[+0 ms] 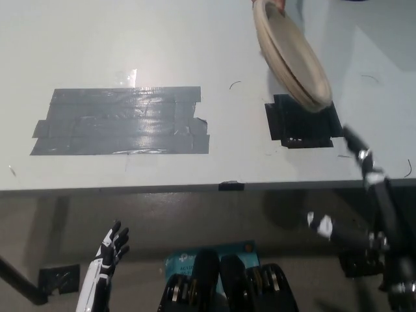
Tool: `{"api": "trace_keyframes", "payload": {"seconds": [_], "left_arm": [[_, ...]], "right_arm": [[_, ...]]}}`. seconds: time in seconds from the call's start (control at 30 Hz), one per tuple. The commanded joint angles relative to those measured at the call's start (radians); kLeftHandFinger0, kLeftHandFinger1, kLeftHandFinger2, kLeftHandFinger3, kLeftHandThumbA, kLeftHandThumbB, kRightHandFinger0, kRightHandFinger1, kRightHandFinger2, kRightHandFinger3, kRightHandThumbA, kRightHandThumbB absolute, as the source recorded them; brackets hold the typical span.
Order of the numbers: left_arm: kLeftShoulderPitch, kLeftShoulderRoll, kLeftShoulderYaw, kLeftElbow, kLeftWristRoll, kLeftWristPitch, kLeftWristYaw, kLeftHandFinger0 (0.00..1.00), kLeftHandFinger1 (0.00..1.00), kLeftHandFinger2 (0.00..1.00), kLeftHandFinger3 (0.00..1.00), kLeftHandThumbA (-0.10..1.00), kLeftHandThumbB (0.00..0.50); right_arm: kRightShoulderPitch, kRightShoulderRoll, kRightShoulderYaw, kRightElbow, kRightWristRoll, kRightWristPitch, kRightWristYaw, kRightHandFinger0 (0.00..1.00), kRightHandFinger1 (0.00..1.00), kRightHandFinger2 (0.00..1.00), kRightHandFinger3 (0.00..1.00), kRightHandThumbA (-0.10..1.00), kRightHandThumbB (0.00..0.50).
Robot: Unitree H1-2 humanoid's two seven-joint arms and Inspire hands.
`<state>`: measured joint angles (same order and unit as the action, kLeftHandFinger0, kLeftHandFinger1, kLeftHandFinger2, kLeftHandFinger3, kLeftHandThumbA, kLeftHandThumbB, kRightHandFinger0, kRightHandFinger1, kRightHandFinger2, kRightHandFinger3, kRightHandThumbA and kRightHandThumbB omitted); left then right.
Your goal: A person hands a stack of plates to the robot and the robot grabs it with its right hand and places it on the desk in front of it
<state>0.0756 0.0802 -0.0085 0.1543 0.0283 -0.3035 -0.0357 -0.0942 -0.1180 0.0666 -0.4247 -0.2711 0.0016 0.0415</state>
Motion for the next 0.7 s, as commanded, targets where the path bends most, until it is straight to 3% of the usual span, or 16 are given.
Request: {"api": "trace_keyframes", "payload": {"seconds": [0.0,0.27,0.33,0.67], "left_arm": [[0.000,0.007,-0.006,-0.004,-0.001,-0.049,-0.010,1.00,1.00,1.00,1.00,1.00,0.193],[-0.004,0.008,-0.009,-0.016,0.005,-0.032,-0.011,1.00,1.00,1.00,1.00,1.00,0.202],[-0.002,0.006,-0.009,-0.021,0.001,-0.025,-0.012,1.00,1.00,1.00,1.00,1.00,0.205],[-0.008,0.005,-0.007,-0.028,-0.002,-0.018,-0.010,1.00,1.00,1.00,1.00,1.00,0.200]], "right_arm": [[-0.165,0.008,-0.034,-0.069,-0.228,0.029,-0.073,1.00,1.00,1.00,1.00,1.00,0.321],[-0.291,0.021,-0.031,0.064,-0.257,0.028,-0.109,1.00,1.00,1.00,1.00,1.00,0.338],[-0.316,0.020,-0.025,0.110,-0.268,0.024,-0.117,1.00,1.00,1.00,1.00,1.00,0.306],[-0.504,-0.032,0.022,0.458,-0.381,-0.013,-0.199,1.00,1.00,1.00,1.00,1.00,0.321]]}}
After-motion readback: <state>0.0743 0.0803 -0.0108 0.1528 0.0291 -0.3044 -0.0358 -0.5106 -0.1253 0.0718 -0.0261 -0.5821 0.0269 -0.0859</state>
